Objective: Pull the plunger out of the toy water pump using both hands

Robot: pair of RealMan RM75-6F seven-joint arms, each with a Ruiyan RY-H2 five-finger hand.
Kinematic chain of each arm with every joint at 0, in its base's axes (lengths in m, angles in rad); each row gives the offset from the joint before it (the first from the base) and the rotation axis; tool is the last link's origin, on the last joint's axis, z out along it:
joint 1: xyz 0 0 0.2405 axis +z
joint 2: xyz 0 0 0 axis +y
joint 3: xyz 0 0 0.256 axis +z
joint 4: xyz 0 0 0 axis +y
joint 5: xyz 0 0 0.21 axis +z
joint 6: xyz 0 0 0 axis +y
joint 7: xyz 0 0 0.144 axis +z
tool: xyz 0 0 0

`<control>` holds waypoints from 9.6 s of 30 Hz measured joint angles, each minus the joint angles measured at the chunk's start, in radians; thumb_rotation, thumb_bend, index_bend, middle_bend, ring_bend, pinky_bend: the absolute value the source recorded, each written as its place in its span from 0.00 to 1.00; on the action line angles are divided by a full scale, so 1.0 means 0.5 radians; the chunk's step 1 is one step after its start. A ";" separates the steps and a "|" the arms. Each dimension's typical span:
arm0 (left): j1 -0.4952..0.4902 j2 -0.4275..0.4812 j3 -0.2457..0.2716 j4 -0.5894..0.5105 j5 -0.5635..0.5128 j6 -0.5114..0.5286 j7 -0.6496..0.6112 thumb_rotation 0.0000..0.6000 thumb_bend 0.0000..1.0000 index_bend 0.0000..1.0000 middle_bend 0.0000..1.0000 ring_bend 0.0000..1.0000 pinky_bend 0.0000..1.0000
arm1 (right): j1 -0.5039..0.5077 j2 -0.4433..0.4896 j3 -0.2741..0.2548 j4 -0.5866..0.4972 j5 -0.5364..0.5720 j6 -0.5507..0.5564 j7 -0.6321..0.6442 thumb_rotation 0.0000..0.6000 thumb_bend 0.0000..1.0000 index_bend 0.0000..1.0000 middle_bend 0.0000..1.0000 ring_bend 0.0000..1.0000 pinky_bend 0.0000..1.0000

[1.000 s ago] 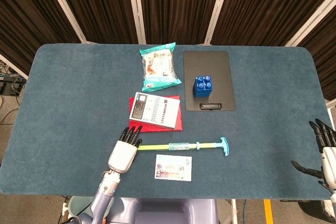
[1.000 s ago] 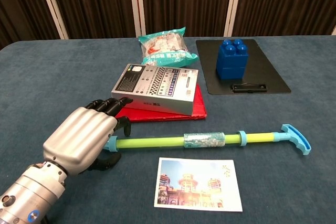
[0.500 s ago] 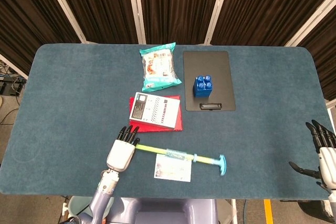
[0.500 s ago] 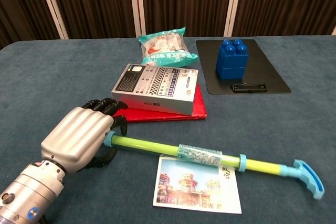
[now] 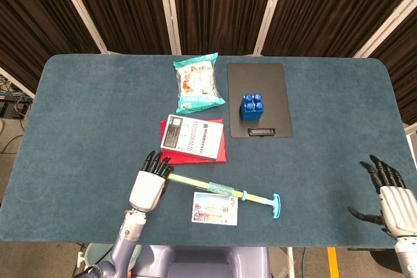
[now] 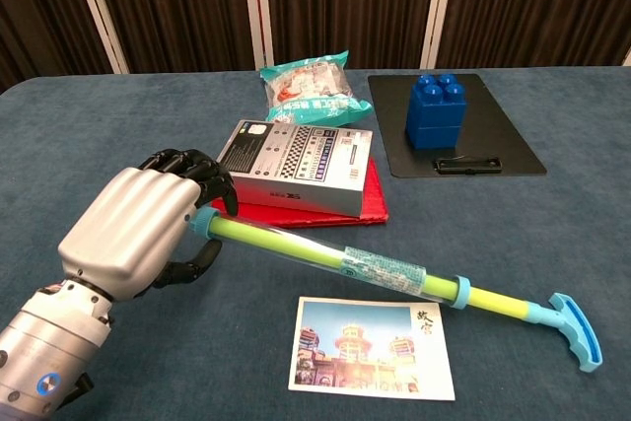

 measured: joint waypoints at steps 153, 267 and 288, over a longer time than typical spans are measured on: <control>-0.057 0.224 -0.013 -0.447 0.019 0.237 -0.466 1.00 0.55 0.74 0.29 0.15 0.16 | 0.248 -0.706 0.074 0.167 0.360 -0.365 -0.489 1.00 0.47 0.71 0.22 0.05 0.11; 0.121 0.466 0.231 -0.190 0.109 0.250 -0.905 1.00 0.19 0.37 0.23 0.16 0.16 | 0.295 -0.596 0.109 0.476 0.730 -0.631 -0.342 1.00 0.19 0.10 0.01 0.00 0.09; 0.220 1.433 0.230 -1.542 -0.190 0.025 -0.182 1.00 0.12 0.16 0.14 0.12 0.16 | -0.007 -0.203 0.045 -0.077 -0.134 0.434 -0.431 1.00 0.00 0.00 0.00 0.00 0.00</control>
